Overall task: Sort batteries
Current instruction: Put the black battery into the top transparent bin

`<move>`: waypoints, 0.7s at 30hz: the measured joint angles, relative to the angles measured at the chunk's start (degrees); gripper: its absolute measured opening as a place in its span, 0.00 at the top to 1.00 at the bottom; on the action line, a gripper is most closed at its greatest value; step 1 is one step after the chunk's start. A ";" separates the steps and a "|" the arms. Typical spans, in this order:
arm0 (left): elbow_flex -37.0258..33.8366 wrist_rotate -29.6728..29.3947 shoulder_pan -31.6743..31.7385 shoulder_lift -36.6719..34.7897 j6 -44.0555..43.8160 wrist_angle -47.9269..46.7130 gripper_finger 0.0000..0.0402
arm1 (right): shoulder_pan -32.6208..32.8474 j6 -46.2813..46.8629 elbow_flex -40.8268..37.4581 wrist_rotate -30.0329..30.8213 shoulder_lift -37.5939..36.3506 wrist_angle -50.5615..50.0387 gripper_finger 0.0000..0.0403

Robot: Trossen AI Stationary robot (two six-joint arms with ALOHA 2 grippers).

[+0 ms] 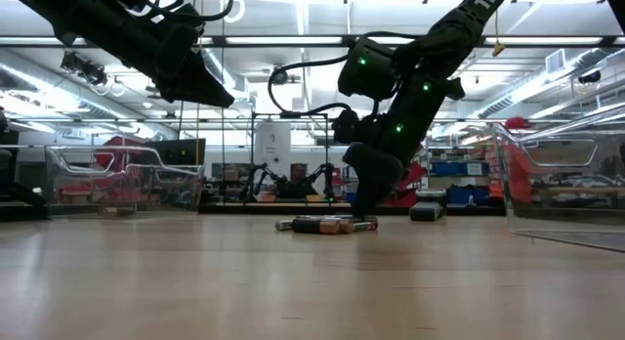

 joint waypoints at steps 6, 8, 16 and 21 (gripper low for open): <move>0.00 0.09 -0.02 0.00 -0.04 0.01 0.69 | 0.09 -0.04 0.02 1.58 -0.32 0.24 0.97; 0.00 1.29 -0.02 0.00 -0.02 -0.01 0.69 | 0.07 -0.04 0.07 1.71 -0.83 0.56 0.97; 0.00 10.32 -0.08 3.50 1.48 3.57 0.69 | 0.12 -2.78 0.14 2.80 -6.42 4.30 0.97; 0.00 10.41 -0.09 10.06 3.43 12.13 0.69 | 1.60 -6.87 0.26 2.19 -9.30 13.49 0.97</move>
